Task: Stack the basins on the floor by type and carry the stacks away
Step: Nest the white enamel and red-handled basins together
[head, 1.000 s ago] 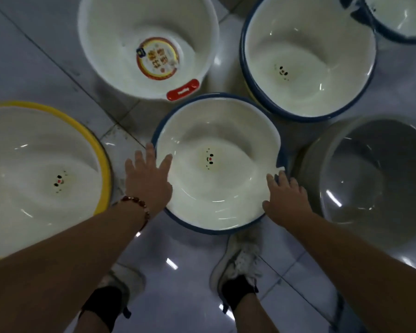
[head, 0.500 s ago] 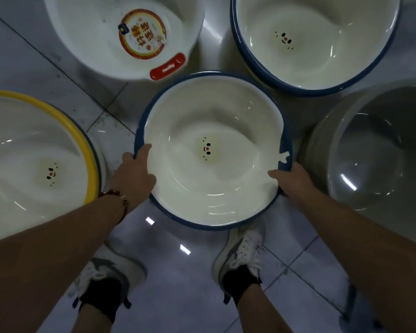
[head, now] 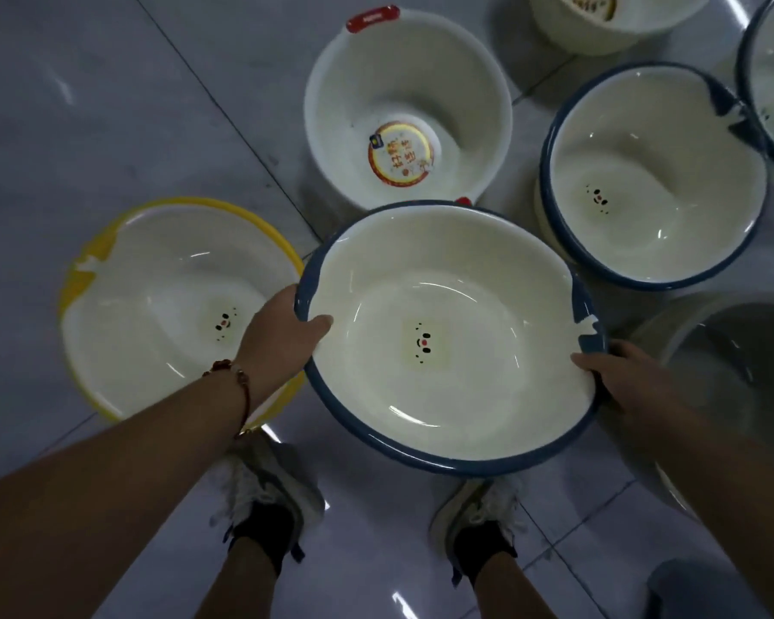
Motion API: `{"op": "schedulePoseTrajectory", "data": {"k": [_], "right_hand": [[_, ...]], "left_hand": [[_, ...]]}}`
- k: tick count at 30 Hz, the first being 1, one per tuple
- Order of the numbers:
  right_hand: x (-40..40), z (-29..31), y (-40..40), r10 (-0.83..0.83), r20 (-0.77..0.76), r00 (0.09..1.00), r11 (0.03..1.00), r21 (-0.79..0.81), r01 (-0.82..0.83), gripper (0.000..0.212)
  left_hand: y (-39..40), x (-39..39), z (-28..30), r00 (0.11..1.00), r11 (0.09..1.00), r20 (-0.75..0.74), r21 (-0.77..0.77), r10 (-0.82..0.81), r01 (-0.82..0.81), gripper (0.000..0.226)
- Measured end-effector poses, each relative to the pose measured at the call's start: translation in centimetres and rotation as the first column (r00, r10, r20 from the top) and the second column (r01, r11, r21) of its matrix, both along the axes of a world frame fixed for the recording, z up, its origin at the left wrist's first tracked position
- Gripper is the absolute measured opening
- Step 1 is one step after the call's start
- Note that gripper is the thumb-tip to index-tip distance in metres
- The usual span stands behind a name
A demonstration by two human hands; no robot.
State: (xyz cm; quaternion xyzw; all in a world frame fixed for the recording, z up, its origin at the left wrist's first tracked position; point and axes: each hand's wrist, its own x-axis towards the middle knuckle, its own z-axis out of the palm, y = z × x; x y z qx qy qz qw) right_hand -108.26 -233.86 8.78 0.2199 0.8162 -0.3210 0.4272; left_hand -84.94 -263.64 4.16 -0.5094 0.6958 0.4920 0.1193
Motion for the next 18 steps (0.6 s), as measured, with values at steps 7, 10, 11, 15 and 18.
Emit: {"op": "schedulePoseTrajectory", "data": {"k": [7, 10, 11, 15, 18], "right_hand": [[5.7, 3.1, -15.1, 0.157, -0.102, 0.982, 0.982, -0.092, -0.167, 0.052], [8.7, 2.8, -21.3, 0.245, -0.112, 0.963, 0.954, -0.147, -0.26, 0.046], [9.8, 2.2, -23.1, 0.277, -0.114, 0.954, 0.943, -0.157, -0.292, 0.043], [14.5, -1.3, -28.3, 0.435, -0.146, 0.889, 0.88, -0.139, -0.454, 0.049], [17.5, -4.1, -30.1, 0.588, -0.177, 0.789, 0.793, -0.065, -0.606, 0.049]], "left_hand": [[-9.2, 10.3, 4.6, 0.972, 0.963, 0.037, -0.152, 0.231, -0.223, 0.028], [-12.2, 15.6, 4.8, 0.941, 0.936, 0.076, -0.158, 0.33, -0.316, 0.022], [-12.9, 17.4, 4.7, 0.929, 0.925, 0.086, -0.163, 0.361, -0.344, 0.019], [-14.8, 24.0, 2.8, 0.884, 0.884, 0.123, -0.198, 0.451, -0.423, 0.02], [-14.6, 27.9, 0.7, 0.858, 0.869, 0.167, -0.202, 0.486, -0.453, 0.02]]}}
